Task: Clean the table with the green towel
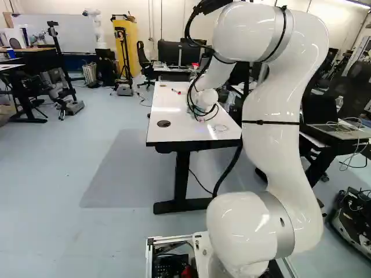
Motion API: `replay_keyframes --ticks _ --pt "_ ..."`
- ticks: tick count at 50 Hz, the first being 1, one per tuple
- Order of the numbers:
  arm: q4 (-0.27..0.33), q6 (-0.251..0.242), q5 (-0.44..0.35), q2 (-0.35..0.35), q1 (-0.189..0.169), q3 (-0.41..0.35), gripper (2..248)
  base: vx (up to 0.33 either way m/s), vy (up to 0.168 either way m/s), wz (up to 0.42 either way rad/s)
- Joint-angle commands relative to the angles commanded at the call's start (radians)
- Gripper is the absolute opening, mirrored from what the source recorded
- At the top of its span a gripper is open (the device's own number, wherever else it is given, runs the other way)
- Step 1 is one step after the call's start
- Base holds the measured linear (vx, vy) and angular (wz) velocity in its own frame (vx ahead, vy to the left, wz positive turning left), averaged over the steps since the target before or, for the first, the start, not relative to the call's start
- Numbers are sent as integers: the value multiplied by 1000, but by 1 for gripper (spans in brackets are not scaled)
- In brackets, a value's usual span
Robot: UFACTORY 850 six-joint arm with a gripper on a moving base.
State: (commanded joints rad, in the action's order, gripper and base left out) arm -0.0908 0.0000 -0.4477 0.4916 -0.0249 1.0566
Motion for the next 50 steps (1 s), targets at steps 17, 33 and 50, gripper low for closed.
replay_keyframes --ticks 17,33,50 --pt "0 0 40 0 0 0 45 0 0 0" --pt "0 0 74 0 0 0 45 0 0 0" --pt "0 0 91 0 0 0 45 0 0 0"
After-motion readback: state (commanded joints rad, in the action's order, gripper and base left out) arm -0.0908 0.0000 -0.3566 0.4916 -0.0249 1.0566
